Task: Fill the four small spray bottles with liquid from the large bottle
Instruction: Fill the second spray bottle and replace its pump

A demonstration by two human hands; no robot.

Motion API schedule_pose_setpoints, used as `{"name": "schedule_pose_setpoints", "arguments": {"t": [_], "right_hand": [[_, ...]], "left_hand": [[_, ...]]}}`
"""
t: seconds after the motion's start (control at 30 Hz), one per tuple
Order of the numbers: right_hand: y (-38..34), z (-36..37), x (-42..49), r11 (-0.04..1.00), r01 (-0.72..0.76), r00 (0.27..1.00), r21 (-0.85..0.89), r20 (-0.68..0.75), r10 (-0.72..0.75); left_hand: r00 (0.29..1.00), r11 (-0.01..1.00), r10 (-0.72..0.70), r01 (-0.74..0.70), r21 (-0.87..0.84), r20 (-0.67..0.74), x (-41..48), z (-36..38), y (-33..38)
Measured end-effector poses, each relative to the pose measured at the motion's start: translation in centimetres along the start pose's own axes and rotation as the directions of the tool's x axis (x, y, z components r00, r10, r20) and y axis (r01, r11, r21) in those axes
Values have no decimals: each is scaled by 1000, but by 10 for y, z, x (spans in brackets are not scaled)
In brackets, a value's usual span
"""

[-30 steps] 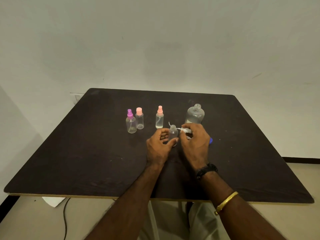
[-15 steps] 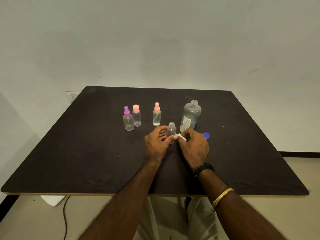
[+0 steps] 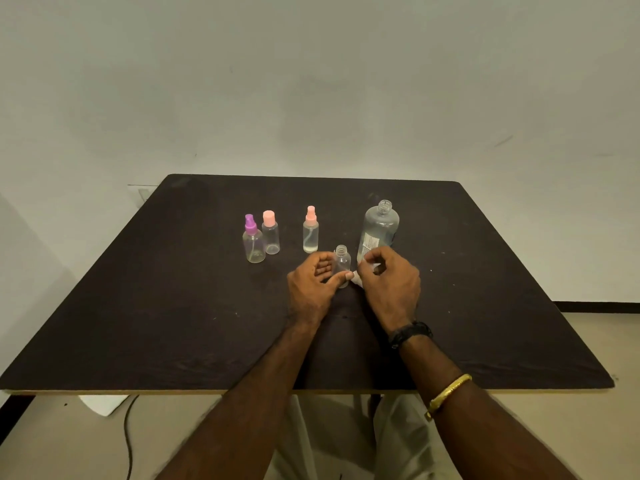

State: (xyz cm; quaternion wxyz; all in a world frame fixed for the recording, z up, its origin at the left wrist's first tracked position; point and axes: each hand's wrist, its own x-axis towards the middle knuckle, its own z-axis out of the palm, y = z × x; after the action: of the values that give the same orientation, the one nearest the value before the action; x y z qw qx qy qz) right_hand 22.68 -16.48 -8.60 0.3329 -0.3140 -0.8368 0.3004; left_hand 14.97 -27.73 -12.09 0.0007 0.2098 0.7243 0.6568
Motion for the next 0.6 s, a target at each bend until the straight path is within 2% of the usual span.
{"name": "schedule_pose_setpoints", "arguments": {"t": [0.1, 0.2, 0.3, 0.4, 0.6], "right_hand": [[-9, -5, 11, 989, 71, 988, 130, -145, -52], [-18, -10, 24, 979, 54, 974, 198, -225, -8], [-17, -7, 34, 985, -38, 975, 166, -210, 73], [-9, 2, 39, 978, -110, 982, 175, -131, 134], [2, 15, 39, 972, -125, 988, 202, -66, 140]], "left_hand": [[1000, 1000, -10, 10, -25, -1, 0, 0, -2], [1000, 999, -11, 11, -34, -2, 0, 0, -3], [1000, 999, -12, 12, -43, -4, 0, 0, -3], [1000, 999, -14, 13, -51, -8, 0, 0, -4], [1000, 999, -4, 3, -38, -8, 1, 1, -5]]}}
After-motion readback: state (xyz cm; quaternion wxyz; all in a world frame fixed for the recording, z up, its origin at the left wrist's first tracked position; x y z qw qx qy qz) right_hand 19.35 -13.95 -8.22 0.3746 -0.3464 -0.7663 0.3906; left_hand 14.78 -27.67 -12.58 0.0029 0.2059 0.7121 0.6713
